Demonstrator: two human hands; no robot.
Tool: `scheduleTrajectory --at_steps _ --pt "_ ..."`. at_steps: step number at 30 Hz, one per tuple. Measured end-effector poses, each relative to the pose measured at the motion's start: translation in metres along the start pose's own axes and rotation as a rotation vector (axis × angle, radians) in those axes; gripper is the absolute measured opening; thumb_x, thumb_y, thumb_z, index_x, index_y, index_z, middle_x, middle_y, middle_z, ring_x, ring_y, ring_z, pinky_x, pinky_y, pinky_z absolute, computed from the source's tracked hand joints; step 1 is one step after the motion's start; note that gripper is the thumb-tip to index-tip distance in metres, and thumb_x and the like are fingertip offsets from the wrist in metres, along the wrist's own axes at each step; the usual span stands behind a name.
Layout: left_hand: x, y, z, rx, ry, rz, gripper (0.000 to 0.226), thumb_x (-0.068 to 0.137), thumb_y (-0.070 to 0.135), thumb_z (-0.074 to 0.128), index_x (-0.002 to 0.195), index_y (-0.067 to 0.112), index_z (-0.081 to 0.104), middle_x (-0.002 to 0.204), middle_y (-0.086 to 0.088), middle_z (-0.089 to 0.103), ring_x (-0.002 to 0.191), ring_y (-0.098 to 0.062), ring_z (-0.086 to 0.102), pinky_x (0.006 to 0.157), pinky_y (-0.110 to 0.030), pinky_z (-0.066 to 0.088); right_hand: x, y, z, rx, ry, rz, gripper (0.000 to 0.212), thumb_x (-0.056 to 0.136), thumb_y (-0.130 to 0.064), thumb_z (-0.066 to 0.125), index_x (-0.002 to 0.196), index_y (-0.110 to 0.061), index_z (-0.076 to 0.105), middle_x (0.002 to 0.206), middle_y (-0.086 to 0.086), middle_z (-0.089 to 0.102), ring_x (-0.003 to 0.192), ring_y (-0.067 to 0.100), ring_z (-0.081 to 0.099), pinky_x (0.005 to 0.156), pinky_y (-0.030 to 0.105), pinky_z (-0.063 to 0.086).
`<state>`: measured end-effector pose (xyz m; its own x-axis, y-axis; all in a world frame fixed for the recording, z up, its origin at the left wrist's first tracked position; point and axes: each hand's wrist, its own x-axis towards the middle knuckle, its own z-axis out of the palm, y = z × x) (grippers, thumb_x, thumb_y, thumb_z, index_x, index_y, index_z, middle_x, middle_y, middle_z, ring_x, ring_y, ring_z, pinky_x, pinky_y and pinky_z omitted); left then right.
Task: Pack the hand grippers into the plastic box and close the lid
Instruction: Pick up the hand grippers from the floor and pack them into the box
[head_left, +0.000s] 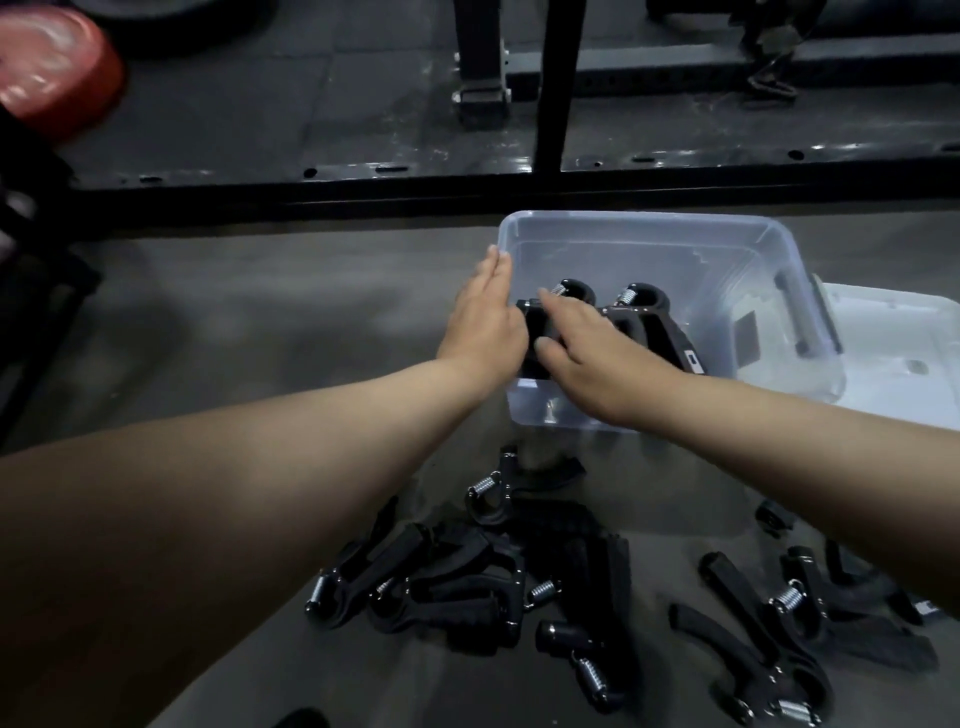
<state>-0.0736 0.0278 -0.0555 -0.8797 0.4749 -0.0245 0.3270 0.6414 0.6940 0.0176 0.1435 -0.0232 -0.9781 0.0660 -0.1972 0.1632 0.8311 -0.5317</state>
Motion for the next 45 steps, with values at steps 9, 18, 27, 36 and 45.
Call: scheduleTrajectory --at_steps 9,18,27,36,45 --pt "-0.039 -0.115 -0.069 0.227 -0.053 -0.334 0.048 0.087 0.019 0.039 0.134 0.009 0.047 0.140 -0.016 0.043 0.131 -0.033 0.040 0.109 -0.034 0.031 0.038 -0.038 0.035 -0.180 0.073 -0.056 0.067 0.104 -0.038 0.031 0.156 -0.008 0.002 0.162 0.014 -0.013 0.150 0.025 -0.009 0.118 0.031 -0.004" --pt "-0.087 -0.184 -0.081 0.485 -0.565 -0.538 0.048 0.083 0.043 0.067 0.121 0.017 0.054 0.122 -0.009 0.061 0.108 -0.029 0.059 0.090 -0.030 0.048 0.038 -0.034 0.040 -0.110 0.064 -0.053 0.068 0.103 -0.037 0.031 0.156 -0.013 -0.003 0.162 0.001 -0.020 0.151 0.022 -0.004 0.119 0.035 0.007" --pt "-0.092 -0.181 -0.071 0.587 -0.729 -0.485 0.102 0.051 0.077 0.073 0.128 0.022 0.035 0.129 -0.006 0.048 0.120 -0.030 0.049 0.101 -0.039 0.041 0.038 -0.033 0.038 -0.102 0.052 -0.065 0.068 0.104 -0.035 0.032 0.155 -0.010 -0.005 0.162 0.003 -0.021 0.150 0.015 -0.012 0.115 0.024 -0.004" --pt "-0.088 -0.163 -0.074 0.659 -0.470 -0.097 0.069 0.057 0.052 0.075 0.114 0.033 0.040 0.107 -0.001 0.045 0.095 -0.029 0.057 0.073 -0.035 0.049 0.037 -0.032 0.039 -0.088 0.080 -0.061 0.068 0.103 -0.035 0.032 0.156 -0.009 -0.002 0.163 0.003 -0.017 0.150 0.014 -0.009 0.119 0.029 0.000" --pt "-0.028 -0.123 -0.084 -0.510 0.127 -0.501 0.027 0.082 0.040 0.070 0.084 0.018 0.054 0.070 -0.004 0.054 0.054 -0.015 0.049 0.045 -0.021 0.037 0.037 -0.027 0.039 0.007 0.090 -0.085 0.069 0.102 -0.038 0.035 0.157 -0.013 0.002 0.163 -0.002 -0.016 0.151 0.014 -0.002 0.114 0.024 0.002"
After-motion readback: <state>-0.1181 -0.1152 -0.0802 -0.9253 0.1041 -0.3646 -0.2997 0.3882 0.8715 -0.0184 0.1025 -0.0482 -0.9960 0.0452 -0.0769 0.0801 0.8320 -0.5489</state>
